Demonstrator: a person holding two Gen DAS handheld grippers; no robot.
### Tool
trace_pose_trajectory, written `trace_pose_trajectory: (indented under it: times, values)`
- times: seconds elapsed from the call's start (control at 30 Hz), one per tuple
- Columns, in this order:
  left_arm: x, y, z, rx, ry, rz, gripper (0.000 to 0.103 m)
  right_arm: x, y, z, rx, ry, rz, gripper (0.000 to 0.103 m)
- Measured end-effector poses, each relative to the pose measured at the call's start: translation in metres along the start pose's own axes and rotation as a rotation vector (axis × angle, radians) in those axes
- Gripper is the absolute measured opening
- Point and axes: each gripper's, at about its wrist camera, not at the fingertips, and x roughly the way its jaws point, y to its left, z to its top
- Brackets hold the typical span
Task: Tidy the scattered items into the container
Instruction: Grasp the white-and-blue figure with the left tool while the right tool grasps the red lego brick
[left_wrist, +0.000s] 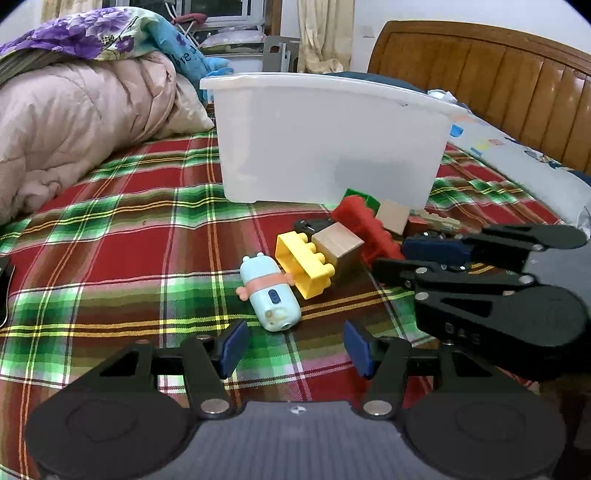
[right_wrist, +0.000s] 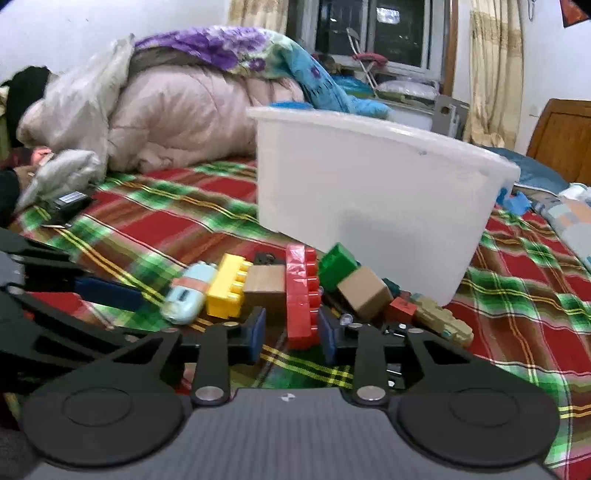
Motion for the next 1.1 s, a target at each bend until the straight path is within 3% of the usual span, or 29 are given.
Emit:
trace_pose_trajectory:
  times: [0.13, 0.4, 0.47, 0.53, 0.63, 0.73, 1.0, 1.1]
  values:
    - [0.005, -0.001, 0.005, 0.0, -0.035, -0.004, 0.061, 0.001, -0.01, -0.006, 0.07, 0.034, -0.005, 0.012]
    - [0.027, 0.004, 0.011, -0.049, -0.013, 0.019, 0.06, -0.029, -0.018, -0.024, 0.099, 0.06, -0.005, 0.012]
    - [0.031, 0.007, 0.012, -0.046, -0.006, 0.023, 0.056, -0.034, -0.016, -0.024, 0.104, 0.057, -0.004, 0.012]
    - [0.034, 0.011, 0.012, -0.036, 0.001, 0.03, 0.04, -0.038, -0.015, -0.022, 0.107, 0.046, -0.004, 0.012]
    - [0.033, 0.02, 0.013, -0.038, 0.02, -0.007, 0.033, -0.037, -0.017, -0.02, 0.123, 0.025, -0.003, 0.016]
    - [0.03, 0.026, 0.012, -0.011, 0.03, -0.04, 0.033, -0.031, -0.023, -0.018, 0.216, -0.005, 0.039, 0.03]
    - [0.025, 0.033, 0.007, 0.0, 0.02, -0.055, 0.033, -0.003, -0.031, -0.02, 0.463, -0.001, 0.148, 0.033]
    - [0.025, 0.032, 0.006, 0.008, 0.015, -0.051, 0.033, 0.0, -0.017, -0.015, 0.419, -0.006, 0.102, 0.055]
